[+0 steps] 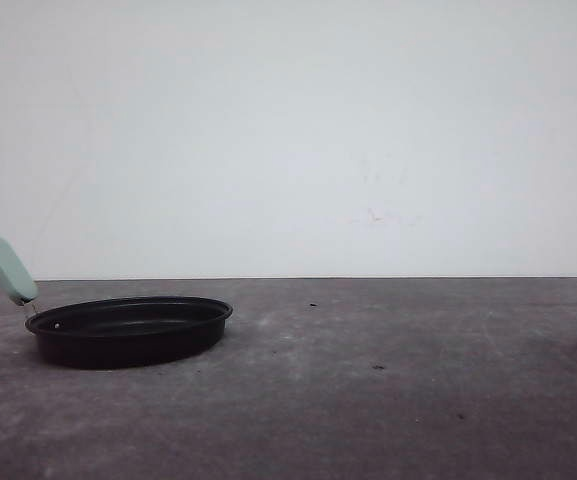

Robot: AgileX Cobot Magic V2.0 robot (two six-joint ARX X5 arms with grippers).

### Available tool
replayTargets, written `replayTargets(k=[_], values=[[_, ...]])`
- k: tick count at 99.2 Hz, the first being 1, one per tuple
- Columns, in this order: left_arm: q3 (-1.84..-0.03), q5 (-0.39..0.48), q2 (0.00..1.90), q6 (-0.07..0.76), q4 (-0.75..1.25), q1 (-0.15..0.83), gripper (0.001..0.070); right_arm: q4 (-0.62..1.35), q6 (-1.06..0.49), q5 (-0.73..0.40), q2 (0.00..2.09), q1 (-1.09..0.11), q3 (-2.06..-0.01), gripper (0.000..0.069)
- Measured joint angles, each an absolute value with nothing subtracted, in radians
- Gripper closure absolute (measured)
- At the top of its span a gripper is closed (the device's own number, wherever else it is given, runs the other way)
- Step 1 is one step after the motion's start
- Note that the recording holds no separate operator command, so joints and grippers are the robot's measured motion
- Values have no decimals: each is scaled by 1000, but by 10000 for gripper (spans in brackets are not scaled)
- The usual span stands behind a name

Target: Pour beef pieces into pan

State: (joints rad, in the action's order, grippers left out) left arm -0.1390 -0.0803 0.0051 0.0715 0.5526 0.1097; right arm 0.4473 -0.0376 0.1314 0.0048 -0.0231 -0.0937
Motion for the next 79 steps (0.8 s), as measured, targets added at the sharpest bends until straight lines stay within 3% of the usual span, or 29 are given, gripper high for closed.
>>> replayTargets(k=[26,50,63,79], values=[[-139,-105,5,-25,528,110,696,441,-22,132,5,-23,-94,673],[-139,-104,5,-26,519,110,696,289,100,148,5,-23,-93,673],[-139,-101,5,87,469,110,696,179,200,191,5,-23,-93,673],[-139,-88,5,368,402,110,696,23,316,210,5,-23,-93,676]])
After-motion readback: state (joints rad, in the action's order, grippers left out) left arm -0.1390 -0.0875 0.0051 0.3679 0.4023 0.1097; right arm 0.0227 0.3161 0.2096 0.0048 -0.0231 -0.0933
